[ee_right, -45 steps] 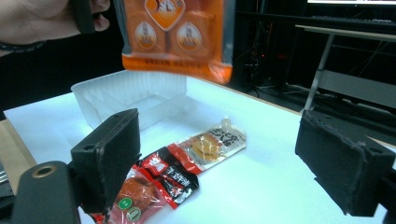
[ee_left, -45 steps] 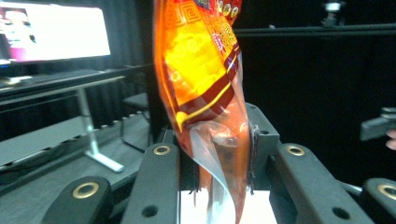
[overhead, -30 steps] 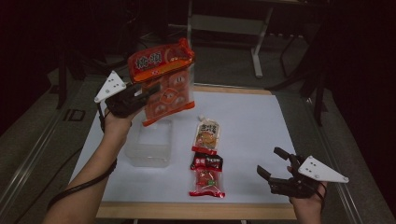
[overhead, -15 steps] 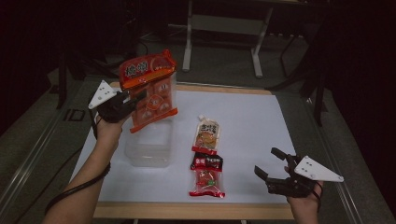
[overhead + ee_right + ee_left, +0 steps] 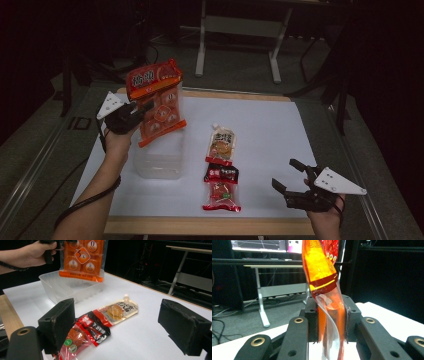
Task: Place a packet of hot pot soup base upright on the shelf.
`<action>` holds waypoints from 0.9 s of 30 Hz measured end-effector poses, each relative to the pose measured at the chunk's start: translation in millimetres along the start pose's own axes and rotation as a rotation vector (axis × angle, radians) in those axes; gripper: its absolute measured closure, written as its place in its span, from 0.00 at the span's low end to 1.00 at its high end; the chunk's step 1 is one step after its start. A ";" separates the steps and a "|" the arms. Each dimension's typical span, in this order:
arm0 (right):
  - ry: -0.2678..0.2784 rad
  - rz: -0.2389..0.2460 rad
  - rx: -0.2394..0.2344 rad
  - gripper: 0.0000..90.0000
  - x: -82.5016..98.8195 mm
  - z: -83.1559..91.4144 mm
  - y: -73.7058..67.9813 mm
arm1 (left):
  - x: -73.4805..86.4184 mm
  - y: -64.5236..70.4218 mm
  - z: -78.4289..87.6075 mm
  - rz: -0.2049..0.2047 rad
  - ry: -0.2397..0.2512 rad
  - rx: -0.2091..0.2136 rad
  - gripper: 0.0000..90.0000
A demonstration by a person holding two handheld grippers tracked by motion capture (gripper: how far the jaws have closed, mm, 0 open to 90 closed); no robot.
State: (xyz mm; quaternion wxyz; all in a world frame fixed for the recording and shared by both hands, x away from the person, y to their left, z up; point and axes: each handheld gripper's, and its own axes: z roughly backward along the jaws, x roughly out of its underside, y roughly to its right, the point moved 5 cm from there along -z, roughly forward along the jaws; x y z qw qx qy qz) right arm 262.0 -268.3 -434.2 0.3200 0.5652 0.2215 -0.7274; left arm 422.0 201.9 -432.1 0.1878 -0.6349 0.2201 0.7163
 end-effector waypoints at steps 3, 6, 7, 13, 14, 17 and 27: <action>0.002 -0.010 0.000 0.16 1.3 0.0 1.9 | 2.9 -0.2 0.0 0.008 0.000 0.002 0.80; -0.002 -0.016 -0.003 0.16 2.0 -1.4 2.3 | 5.1 -1.6 -0.2 0.013 -0.004 0.005 0.80; -0.002 -0.016 -0.003 0.16 2.0 -1.4 2.3 | 5.9 -2.2 -0.5 0.021 -0.009 0.001 0.80; 0.003 -0.012 -0.011 0.16 1.1 -0.6 0.8 | 8.4 -6.1 2.0 0.044 -0.011 -0.013 0.80; 0.003 -0.012 -0.010 0.16 0.9 -0.5 1.0 | 8.7 -5.9 2.0 0.039 -0.015 -0.014 0.80; 0.001 -0.010 -0.012 0.16 1.4 -0.6 0.9 | 10.1 -5.6 1.8 0.029 -0.017 -0.013 0.80; 0.003 -0.013 -0.017 0.16 2.5 0.5 1.0 | 33.0 -3.9 -7.4 -0.026 -0.090 0.022 0.80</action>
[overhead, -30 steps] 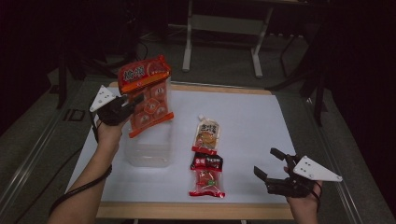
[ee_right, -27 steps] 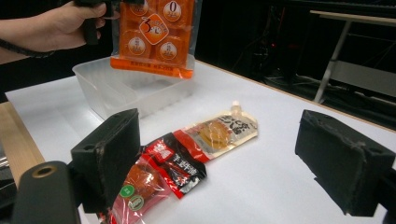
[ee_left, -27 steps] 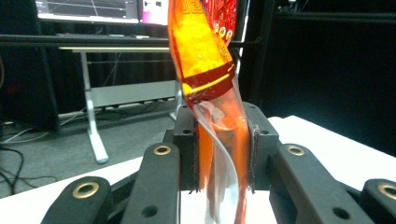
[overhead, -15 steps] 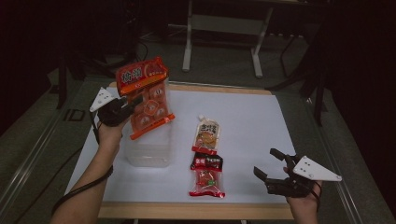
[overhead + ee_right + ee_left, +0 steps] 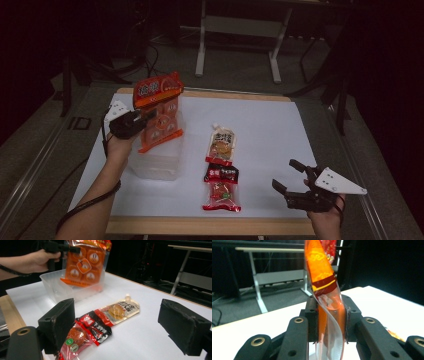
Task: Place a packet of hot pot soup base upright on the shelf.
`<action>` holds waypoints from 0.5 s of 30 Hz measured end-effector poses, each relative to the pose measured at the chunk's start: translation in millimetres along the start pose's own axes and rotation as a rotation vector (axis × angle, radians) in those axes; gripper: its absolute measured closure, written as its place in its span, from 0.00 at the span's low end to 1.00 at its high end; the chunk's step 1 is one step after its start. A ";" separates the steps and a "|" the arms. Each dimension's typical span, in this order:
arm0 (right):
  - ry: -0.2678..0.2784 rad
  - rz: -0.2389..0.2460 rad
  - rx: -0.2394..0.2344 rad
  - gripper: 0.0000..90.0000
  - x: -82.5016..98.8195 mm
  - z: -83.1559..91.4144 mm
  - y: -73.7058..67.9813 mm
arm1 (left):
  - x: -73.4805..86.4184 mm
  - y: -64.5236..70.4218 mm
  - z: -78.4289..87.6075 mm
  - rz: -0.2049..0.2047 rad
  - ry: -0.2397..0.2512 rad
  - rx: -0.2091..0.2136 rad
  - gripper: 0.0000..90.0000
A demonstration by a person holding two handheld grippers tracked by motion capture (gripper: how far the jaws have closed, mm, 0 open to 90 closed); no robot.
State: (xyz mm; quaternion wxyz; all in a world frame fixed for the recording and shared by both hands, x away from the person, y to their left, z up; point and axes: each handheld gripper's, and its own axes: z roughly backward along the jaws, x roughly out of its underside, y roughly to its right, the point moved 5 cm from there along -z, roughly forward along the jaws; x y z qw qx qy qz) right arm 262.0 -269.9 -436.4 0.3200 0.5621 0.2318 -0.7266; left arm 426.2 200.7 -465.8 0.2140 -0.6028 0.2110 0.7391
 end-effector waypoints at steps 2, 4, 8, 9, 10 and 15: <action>-0.001 0.000 0.000 0.16 0.2 0.0 0.1 | 1.8 -0.5 0.0 0.009 0.006 0.008 0.80; -0.001 -0.004 -0.001 0.16 0.7 -0.8 0.4 | 3.6 -2.8 0.1 0.035 -0.004 0.019 0.79; -0.007 -0.002 -0.009 0.16 1.3 -2.4 -1.0 | 7.1 -5.4 2.8 0.045 -0.040 0.015 0.79; -0.010 0.000 -0.014 0.16 1.4 -3.1 -1.9 | 8.5 -6.8 4.0 0.052 -0.050 0.003 0.79; -0.010 0.000 -0.014 0.16 1.4 -3.1 -1.9 | 9.5 -7.7 4.9 0.052 -0.054 -0.005 0.79; -0.010 0.005 -0.016 0.16 1.2 -3.1 -2.9 | 17.9 -14.5 9.9 0.063 -0.058 -0.031 0.78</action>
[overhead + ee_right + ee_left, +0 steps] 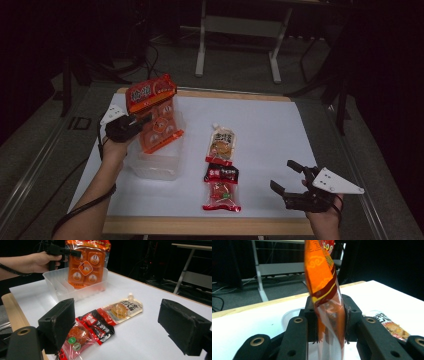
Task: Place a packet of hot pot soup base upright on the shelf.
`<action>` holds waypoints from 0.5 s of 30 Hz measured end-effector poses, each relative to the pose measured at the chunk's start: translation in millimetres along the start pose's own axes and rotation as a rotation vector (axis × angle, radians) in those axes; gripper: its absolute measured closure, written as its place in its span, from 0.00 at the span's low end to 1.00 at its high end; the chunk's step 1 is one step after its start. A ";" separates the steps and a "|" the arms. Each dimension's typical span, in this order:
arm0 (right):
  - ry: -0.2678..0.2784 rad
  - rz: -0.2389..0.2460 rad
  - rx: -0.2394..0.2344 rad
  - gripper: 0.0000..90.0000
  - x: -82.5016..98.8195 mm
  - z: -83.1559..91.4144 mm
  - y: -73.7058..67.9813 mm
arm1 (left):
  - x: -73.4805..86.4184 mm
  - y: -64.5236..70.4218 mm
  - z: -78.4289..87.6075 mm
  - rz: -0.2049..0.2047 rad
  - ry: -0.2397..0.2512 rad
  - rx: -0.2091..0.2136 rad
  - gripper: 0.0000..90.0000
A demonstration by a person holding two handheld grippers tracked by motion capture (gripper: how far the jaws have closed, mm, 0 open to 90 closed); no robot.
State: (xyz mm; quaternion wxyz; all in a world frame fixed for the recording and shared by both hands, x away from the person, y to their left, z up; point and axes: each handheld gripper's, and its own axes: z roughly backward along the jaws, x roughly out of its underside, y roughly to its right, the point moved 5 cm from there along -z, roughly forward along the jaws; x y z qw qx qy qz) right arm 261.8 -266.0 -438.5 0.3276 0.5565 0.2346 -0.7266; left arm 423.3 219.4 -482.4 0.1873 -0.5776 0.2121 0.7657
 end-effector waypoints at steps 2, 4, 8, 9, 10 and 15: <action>0.001 -0.006 -0.001 0.16 0.2 -0.2 0.5 | 1.7 -2.7 1.6 -0.006 -0.007 -0.010 0.72; -0.002 -0.005 0.001 0.16 0.5 -0.4 0.5 | 0.4 -3.3 3.5 -0.022 0.003 -0.019 0.68; -0.002 -0.006 0.000 0.16 0.5 -0.6 0.3 | -8.2 -1.5 6.9 0.001 0.023 -0.011 0.52; -0.001 -0.005 0.000 0.16 0.4 -0.5 0.2 | -9.8 -0.7 7.2 0.012 0.022 -0.008 0.47; 0.000 -0.003 0.000 0.16 0.3 -0.3 0.1 | -10.7 0.1 7.6 0.021 0.023 0.002 0.42; 0.002 -0.004 0.004 0.16 0.2 1.0 1.1 | -13.2 5.5 9.6 0.037 0.009 0.014 0.11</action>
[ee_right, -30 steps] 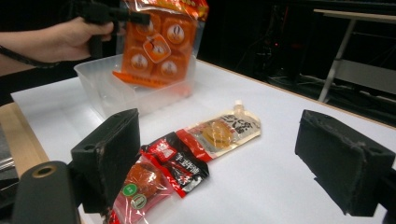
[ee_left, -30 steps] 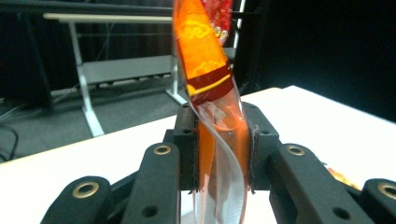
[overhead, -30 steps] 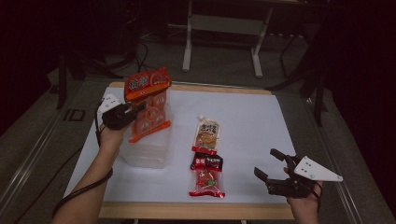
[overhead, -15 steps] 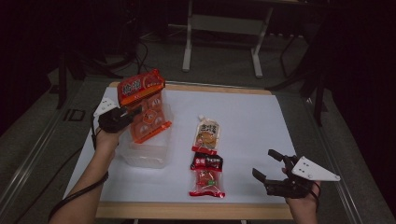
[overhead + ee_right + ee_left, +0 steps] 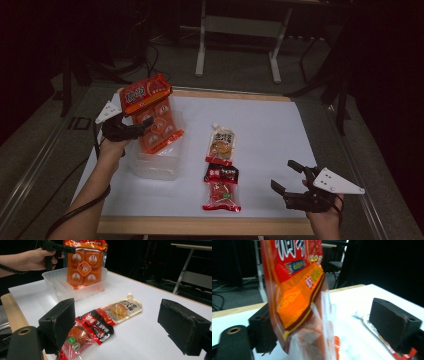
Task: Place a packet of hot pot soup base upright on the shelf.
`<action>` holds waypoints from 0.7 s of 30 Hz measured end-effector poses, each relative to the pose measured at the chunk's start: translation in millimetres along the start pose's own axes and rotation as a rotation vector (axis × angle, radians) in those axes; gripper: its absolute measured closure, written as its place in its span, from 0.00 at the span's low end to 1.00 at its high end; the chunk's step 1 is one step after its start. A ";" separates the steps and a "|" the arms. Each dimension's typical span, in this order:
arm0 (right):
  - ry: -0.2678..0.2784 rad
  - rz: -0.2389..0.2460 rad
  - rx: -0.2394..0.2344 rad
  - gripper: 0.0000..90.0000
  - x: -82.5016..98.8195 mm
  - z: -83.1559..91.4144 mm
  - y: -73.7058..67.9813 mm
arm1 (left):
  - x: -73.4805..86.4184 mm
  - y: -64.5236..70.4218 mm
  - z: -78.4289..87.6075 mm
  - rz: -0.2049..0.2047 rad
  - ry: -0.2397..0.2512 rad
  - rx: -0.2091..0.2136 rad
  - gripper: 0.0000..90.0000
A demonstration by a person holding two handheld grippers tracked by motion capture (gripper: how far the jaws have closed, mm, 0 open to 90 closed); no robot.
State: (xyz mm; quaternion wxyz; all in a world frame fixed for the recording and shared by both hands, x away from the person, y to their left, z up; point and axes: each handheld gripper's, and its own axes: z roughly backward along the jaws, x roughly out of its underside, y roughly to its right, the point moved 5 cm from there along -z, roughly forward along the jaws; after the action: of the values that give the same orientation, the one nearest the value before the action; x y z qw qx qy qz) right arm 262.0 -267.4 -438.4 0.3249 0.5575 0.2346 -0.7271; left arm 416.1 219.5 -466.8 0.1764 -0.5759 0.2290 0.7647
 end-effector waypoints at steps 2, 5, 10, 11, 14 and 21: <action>0.001 0.001 0.001 0.16 0.1 0.0 0.1 | -0.3 2.4 1.9 -0.004 -0.021 0.001 0.06; -0.005 0.016 0.008 0.16 1.1 -0.9 0.1 | -2.4 7.7 7.9 -0.026 -0.020 0.002 0.02; -0.011 0.021 -0.018 0.16 2.4 -3.6 -1.0 | -3.0 14.9 20.4 -0.025 -0.034 -0.013 0.01; -0.013 0.024 -0.017 0.16 2.3 -3.9 -0.9 | -2.8 17.3 24.6 -0.034 -0.035 -0.020 0.01; -0.015 0.027 -0.010 0.16 2.1 -4.3 -0.4 | -2.1 22.3 35.4 -0.039 -0.033 -0.027 0.01; -0.025 0.022 -0.006 0.16 4.4 -7.1 0.7 | 0.2 32.0 61.4 -0.034 -0.013 -0.017 0.00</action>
State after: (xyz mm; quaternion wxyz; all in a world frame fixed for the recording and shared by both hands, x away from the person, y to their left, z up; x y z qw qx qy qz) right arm 266.4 -263.9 -444.5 0.3372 0.5500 0.2266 -0.7297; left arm 349.8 226.8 -448.0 0.1862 -0.5760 0.2116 0.7673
